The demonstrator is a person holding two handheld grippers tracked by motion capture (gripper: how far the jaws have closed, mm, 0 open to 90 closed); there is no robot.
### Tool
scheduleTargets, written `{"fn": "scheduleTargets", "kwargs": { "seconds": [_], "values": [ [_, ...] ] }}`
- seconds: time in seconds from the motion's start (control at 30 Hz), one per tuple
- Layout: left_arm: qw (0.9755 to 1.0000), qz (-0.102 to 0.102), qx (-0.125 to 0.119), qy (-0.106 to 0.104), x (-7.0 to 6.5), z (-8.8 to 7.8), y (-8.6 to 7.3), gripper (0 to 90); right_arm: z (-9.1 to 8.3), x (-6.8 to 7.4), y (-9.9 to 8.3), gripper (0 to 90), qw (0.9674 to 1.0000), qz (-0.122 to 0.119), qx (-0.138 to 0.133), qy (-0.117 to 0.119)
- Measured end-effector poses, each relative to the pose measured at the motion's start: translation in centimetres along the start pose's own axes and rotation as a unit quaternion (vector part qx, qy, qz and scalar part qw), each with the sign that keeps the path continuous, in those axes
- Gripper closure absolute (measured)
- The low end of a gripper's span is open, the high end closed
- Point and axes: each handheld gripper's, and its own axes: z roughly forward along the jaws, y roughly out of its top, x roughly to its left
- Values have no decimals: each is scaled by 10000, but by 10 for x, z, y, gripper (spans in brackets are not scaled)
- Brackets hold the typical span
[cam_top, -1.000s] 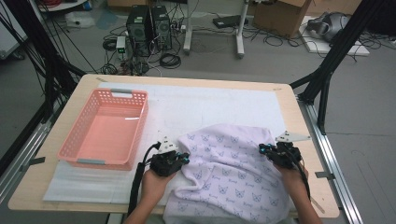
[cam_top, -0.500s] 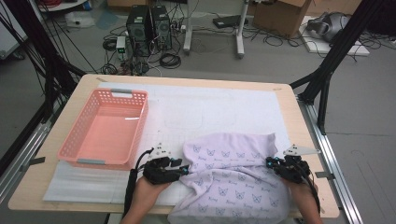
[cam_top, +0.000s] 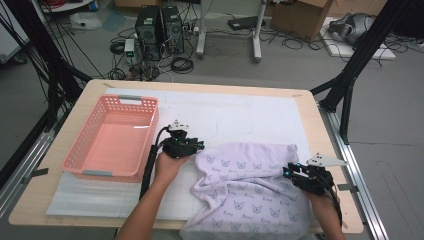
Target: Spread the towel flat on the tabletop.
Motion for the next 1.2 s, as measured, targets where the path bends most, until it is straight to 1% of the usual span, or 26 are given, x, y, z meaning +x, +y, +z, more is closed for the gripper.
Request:
{"fn": "scheduleTargets", "kwargs": {
  "seconds": [0.03, 0.07, 0.13, 0.2, 0.23, 0.27, 0.3, 0.33, 0.37, 0.4, 0.47, 0.53, 0.57, 0.6, 0.63, 0.67, 0.7, 0.73, 0.87, 0.9, 0.97, 1.03, 1.1, 1.13, 1.17, 1.2],
  "values": [
    [10000, -22, 54, 25, 1, 5, -1, 657, 0, 0, 0, 665, 10000, 0, 0, 0],
    [9996, -82, 260, 12, 2, 13, -5, 652, 0, 0, 0, 665, 10000, -37, -20, 14],
    [9994, -71, 353, -5, 0, 17, -7, 646, -1, 0, 0, 664, 10000, -58, -24, 6],
    [9988, 41, 467, -148, -6, 21, -9, 622, -2, 0, 0, 662, 10000, -36, -35, 20],
    [9987, 122, 465, -167, -11, 22, -9, 562, -2, -1, 0, 662, 10000, -21, -56, 6],
    [9984, 192, 489, -205, -15, 23, -10, 562, -2, -1, 0, 662, 10000, -21, -56, 6],
    [9981, 255, 512, -248, -20, 25, -10, 474, -3, -2, -1, 662, 10000, -11, -64, 2],
    [9979, 284, 506, -285, -23, 26, -11, 474, -3, -2, -1, 662, 10000, -11, -64, 2],
    [9970, 453, 568, -268, -29, 26, -12, 430, -4, -2, -1, 662, 10000, 25, -53, 4],
    [9967, 526, 569, -251, -32, 27, -12, 430, -4, -2, -1, 662, 10000, 25, -53, 4],
    [9956, 711, 578, -190, -41, 29, -14, 375, -5, -1, 0, 663, 10000, 17, -79, -2],
    [9927, 1035, 605, -108, -51, 30, -17, 380, -5, -1, 0, 663, 10000, 13, -80, -4],
    [9896, 1328, 560, 42, -59, 32, -20, 393, -6, -1, 0, 665, 10000, 23, -69, -17],
    [9896, 1328, 560, 42, -59, 32, -20, 480, -6, -1, 0, 665, 10000, 32, -78, -33],
    [9893, 1339, 556, -177, -60, 31, -20, 615, -6, -1, 0, 665, 10000, 53, -81, -17],
    [9890, 1345, 560, -236, -62, 31, -20, 615, -6, -1, 0, 665, 10000, 53, -81, -17],
    [9889, 1357, 552, -245, -63, 31, -20, 746, -6, -1, 0, 665, 9999, 50, -95, -25],
    [9889, 1359, 551, -249, -64, 31, -19, 746, -6, -1, 0, 665, 9999, 50, -95, -25],
    [9923, 1127, 501, -110, -60, 29, -16, 828, -6, -1, 0, 664, 9999, 35, -101, -13],
    [9928, 1110, 448, -39, -58, 27, -15, 837, -6, -1, 0, 663, 9999, 37, -100, -7],
    [9935, 1058, 266, 326, -46, 22, -10, 843, -5, 0, 0, 662, 9999, 51, -95, -4],
    [9949, 844, 79, 555, -32, 16, -4, 843, -5, 0, 0, 661, 9999, 44, -96, 1],
    [9947, 672, -64, 782, -18, 11, 3, 835, -3, -1, 0, 660, 9999, 40, -91, -18],
    [9935, 630, -228, 920, -13, 9, 4, 835, -3, -1, 0, 660, 9999, 40, -91, -18],
    [9923, 575, -315, 1049, -9, 7, 4, 802, -2, -1, 0, 660, 10000, 31, -86, -18],
    [9929, 396, -287, 1082, -5, 7, 3, 605, -1, -2, 1, 659, 10000, 53, -78, -28]
  ]
}}
